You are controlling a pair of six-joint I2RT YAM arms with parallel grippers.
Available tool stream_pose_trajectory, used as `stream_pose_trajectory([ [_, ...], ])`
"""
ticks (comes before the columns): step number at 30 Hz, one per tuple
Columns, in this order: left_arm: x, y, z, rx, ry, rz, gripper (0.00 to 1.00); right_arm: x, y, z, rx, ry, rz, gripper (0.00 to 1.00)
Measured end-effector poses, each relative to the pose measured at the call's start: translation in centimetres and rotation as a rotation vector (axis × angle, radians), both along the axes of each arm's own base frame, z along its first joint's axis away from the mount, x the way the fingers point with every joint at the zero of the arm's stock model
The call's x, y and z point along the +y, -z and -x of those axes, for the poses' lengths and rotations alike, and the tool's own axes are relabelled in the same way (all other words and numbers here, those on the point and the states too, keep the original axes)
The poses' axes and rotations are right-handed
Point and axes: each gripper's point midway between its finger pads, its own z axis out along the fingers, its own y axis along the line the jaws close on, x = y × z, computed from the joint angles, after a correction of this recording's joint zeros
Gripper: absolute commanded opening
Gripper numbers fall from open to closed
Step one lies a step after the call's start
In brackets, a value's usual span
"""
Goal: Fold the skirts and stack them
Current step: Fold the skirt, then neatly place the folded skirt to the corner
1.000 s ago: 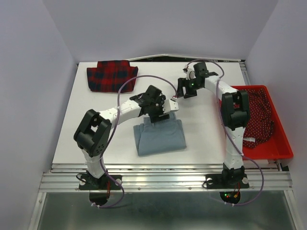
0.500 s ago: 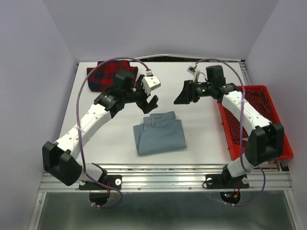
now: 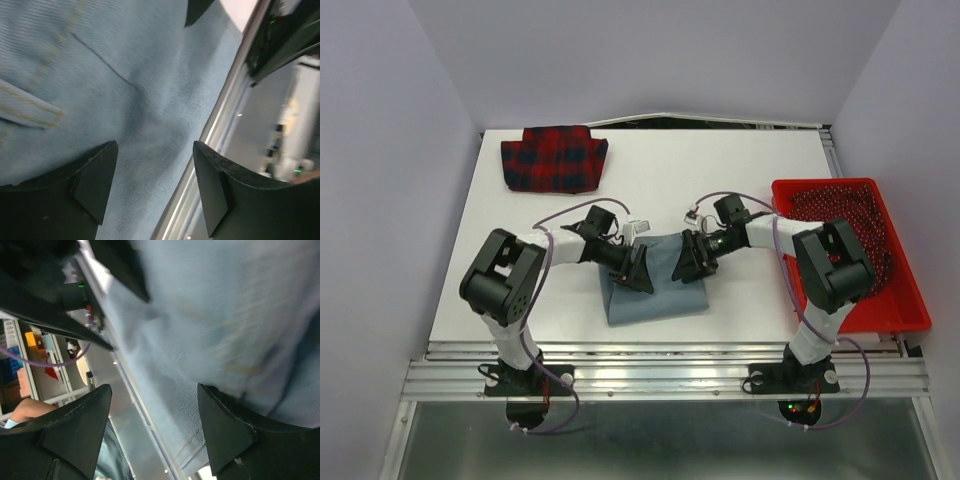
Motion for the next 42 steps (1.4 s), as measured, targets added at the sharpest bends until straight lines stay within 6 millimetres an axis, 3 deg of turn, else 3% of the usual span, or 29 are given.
stream_pose_trajectory([
  [4, -0.2, 0.4, -2.3, 0.150, -0.034, 0.043, 0.71, -0.4, 4.0, 0.4, 0.105, 0.007, 0.064, 0.75],
  [8, -0.5, 0.3, -6.8, 0.162, -0.069, 0.069, 0.71, -0.5, 4.1, -0.7, 0.106, 0.032, 0.085, 0.75],
  [13, -0.5, -0.4, -13.1, -0.091, -0.106, -0.006, 0.74, -0.9, 4.1, -4.1, 0.012, 0.095, 0.179, 0.72],
  [17, 0.5, -2.3, -15.5, -0.261, -0.130, -0.053, 0.87, -1.4, 3.6, -7.1, -0.091, 0.139, 0.251, 0.72],
  [18, 0.8, -2.9, -15.6, -0.286, -0.137, -0.061, 0.99, -1.5, 3.3, -7.7, -0.111, 0.148, 0.260, 0.72],
  [22, 2.8, -8.7, -15.6, -0.473, -0.206, -0.060, 0.99, -2.3, 0.8, -10.1, -0.232, 0.217, 0.323, 0.70],
  [26, 6.4, -17.7, -15.3, -0.750, -0.376, -0.039, 0.99, -2.2, -3.4, -13.0, -0.399, 0.317, 0.399, 0.72],
  [29, 9.2, -22.2, -15.2, -0.876, -0.533, -0.042, 0.99, 0.1, -6.9, -14.9, -0.518, 0.376, 0.422, 0.71],
  [31, 11.1, -23.7, -15.3, -0.908, -0.623, -0.057, 0.94, 2.4, -8.6, -15.6, -0.591, 0.399, 0.437, 0.68],
  [33, 12.7, -23.8, -15.5, -0.885, -0.688, -0.068, 0.90, 5.2, -9.3, -15.9, -0.641, 0.404, 0.468, 0.66],
  [35, 14.0, -22.2, -15.6, -0.815, -0.731, -0.085, 0.89, 7.4, -9.2, -16.2, -0.665, 0.406, 0.482, 0.61],
  [37, 15.5, -19.3, -15.5, -0.708, -0.782, -0.110, 0.89, 10.1, -7.4, -15.5, -0.669, 0.373, 0.522, 0.58],
  [42, 18.6, -12.0, -14.2, -0.420, -0.884, -0.161, 0.88, 13.3, -2.3, -13.7, -0.681, 0.315, 0.666, 0.57],
])
